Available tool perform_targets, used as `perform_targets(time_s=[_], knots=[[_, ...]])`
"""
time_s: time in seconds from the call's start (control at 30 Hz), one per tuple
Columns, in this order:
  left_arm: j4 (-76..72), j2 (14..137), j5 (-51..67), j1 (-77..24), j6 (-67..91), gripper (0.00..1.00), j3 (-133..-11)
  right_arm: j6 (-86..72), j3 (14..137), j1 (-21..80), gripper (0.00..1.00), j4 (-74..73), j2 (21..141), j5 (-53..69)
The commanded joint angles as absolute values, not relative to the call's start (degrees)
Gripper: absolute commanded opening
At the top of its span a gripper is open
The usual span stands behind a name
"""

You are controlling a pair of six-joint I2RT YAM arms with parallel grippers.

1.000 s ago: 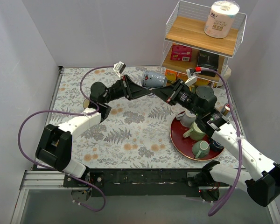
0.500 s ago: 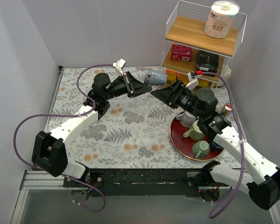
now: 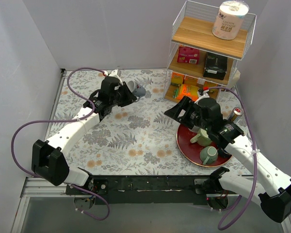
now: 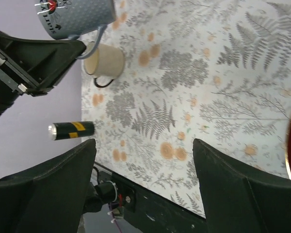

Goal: Turn the mug right side up

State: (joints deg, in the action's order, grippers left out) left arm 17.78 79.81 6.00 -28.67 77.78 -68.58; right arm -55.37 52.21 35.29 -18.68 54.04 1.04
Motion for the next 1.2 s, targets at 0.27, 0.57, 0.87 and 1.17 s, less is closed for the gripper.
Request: perform_targets(time_s=[0.27, 0.57, 0.87, 1.17], knots=[[31.6, 87.0, -29.5, -28.5, 70.9, 0.0, -66.5, -51.7, 54.8, 35.3, 0.86, -33.7, 55.1, -5.2], [27.5, 89.5, -34.8, -28.3, 70.1, 0.0, -61.1, -50.4, 55.8, 35.2, 0.88, -35.8, 55.7, -6.2], [15.6, 90.4, -34.8, -27.4, 62.2, 0.0, -55.2, -52.3, 55.1, 34.9, 0.88, -36.0, 56.0, -5.9], [9.7, 94.6, -30.7, -24.6, 56.2, 0.0, -56.2, -50.5, 55.2, 34.8, 0.89, -35.9, 56.1, -4.6]])
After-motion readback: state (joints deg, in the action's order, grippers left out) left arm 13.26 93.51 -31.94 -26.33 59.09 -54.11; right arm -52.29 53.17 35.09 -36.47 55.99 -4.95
